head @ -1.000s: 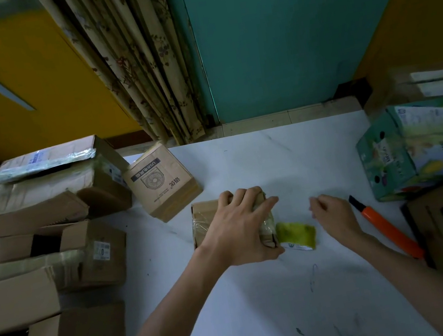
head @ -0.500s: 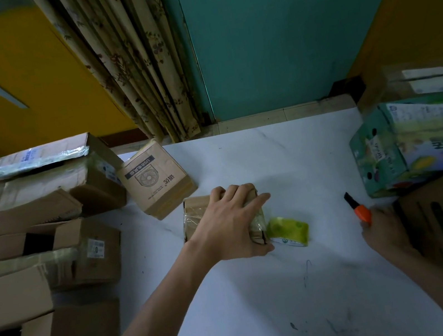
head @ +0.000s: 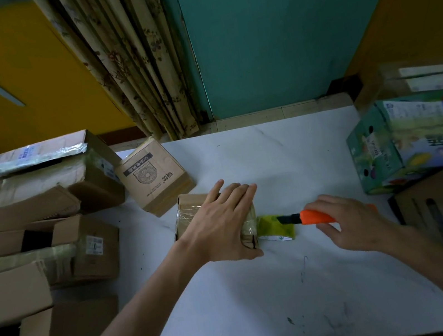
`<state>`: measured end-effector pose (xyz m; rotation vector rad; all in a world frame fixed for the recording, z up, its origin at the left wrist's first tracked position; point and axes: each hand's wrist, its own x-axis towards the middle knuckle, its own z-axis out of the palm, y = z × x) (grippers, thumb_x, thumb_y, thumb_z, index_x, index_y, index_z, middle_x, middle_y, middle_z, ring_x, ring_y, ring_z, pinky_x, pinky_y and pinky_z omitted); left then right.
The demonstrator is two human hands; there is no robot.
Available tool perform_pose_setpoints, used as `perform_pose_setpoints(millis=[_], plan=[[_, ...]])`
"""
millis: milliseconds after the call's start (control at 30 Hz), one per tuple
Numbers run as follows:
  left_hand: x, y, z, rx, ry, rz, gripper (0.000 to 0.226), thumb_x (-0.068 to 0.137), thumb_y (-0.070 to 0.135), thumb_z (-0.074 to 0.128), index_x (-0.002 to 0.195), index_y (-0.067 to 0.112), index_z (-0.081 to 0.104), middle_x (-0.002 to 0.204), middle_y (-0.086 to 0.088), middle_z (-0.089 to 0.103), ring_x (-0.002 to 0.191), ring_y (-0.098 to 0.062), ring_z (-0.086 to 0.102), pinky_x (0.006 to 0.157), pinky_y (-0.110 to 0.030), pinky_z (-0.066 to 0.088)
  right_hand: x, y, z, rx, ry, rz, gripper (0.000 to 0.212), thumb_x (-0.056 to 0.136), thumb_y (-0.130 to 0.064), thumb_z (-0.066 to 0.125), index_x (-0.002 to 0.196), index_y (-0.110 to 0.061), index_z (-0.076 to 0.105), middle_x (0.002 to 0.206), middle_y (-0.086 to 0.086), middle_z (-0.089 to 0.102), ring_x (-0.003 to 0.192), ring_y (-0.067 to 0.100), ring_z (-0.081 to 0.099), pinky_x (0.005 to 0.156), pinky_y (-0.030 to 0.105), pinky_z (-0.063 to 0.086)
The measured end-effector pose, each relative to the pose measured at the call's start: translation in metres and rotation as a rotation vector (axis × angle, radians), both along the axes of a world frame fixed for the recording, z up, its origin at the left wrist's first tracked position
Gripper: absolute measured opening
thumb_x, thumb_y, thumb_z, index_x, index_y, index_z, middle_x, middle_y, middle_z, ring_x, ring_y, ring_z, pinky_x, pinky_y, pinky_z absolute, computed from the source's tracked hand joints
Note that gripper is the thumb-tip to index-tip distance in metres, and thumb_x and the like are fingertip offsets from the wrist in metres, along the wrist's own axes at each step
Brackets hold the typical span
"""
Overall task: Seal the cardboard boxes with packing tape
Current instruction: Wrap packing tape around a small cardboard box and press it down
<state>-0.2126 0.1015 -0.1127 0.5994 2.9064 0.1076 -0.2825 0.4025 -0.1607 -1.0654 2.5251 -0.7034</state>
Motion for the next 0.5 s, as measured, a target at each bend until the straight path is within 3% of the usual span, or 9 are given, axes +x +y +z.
perform_pose_setpoints(millis=[100,233,300,333,400,433,500], plan=[[0.001,0.0,-0.001,0.016,0.004,0.002,0.127,0.069,0.088,0.056,0.16,0.008,0.02,0.157,-0.005,0.037,0.149,-0.023,0.027,0.127,-0.045,0.003,-0.003,-0.011,0.004,0.041,-0.027,0.007,0.038,0.082,-0.039,0.07,0.118,-0.03,0.063,0.102,-0.023,0.052,0.079,0.005,0.057,0.065,0.018,0.041],[0.0,0.0,0.002,-0.003,-0.013,-0.008,0.129,0.07,0.093,0.05,0.161,0.009,0.014,0.165,-0.006,0.026,0.155,-0.025,0.016,0.127,-0.047,-0.003,-0.006,-0.04,-0.014,0.082,-0.219,-0.114,0.066,0.077,-0.051,0.078,0.135,-0.026,0.058,0.132,-0.017,0.052,0.12,0.003,0.052,0.098,0.019,0.039],[-0.001,-0.003,0.004,-0.02,-0.029,-0.014,0.131,0.071,0.096,0.042,0.162,0.009,0.009,0.169,-0.008,0.013,0.157,-0.025,0.003,0.126,-0.048,-0.008,-0.004,-0.052,-0.023,0.078,-0.376,-0.187,0.06,0.083,-0.043,0.076,0.136,-0.021,0.058,0.132,-0.012,0.057,0.123,0.007,0.052,0.102,0.022,0.038],[-0.001,-0.004,0.005,-0.023,-0.034,-0.015,0.13,0.072,0.096,0.04,0.162,0.008,0.009,0.17,-0.009,0.009,0.157,-0.025,-0.001,0.126,-0.048,-0.008,-0.002,-0.054,-0.027,0.057,-0.451,-0.223,0.048,0.086,-0.038,0.075,0.129,-0.021,0.063,0.123,-0.009,0.063,0.115,0.011,0.058,0.096,0.024,0.043],[-0.002,-0.008,0.006,-0.049,-0.032,-0.031,0.127,0.076,0.095,0.038,0.162,0.007,0.007,0.17,-0.01,0.005,0.157,-0.025,-0.005,0.126,-0.049,-0.009,0.004,-0.054,-0.034,0.027,-0.507,-0.301,0.012,0.087,-0.029,0.073,0.09,-0.019,0.068,0.081,-0.005,0.065,0.077,0.018,0.063,0.069,0.03,0.048],[-0.002,-0.01,0.006,-0.072,-0.031,-0.041,0.124,0.078,0.093,0.037,0.162,0.007,0.006,0.169,-0.01,0.003,0.156,-0.025,-0.007,0.125,-0.05,-0.009,0.008,-0.052,-0.036,0.03,-0.537,-0.335,0.021,0.086,-0.027,0.073,0.074,-0.016,0.059,0.064,-0.004,0.054,0.061,0.017,0.054,0.057,0.03,0.044],[0.001,-0.01,0.007,-0.108,-0.03,-0.045,0.117,0.081,0.087,0.038,0.162,0.008,0.006,0.169,-0.01,-0.001,0.156,-0.025,-0.011,0.124,-0.052,-0.011,0.016,-0.046,-0.04,0.022,-0.625,-0.386,0.032,0.084,-0.026,0.074,0.066,-0.014,0.051,0.055,-0.004,0.042,0.049,0.013,0.042,0.046,0.027,0.041]])
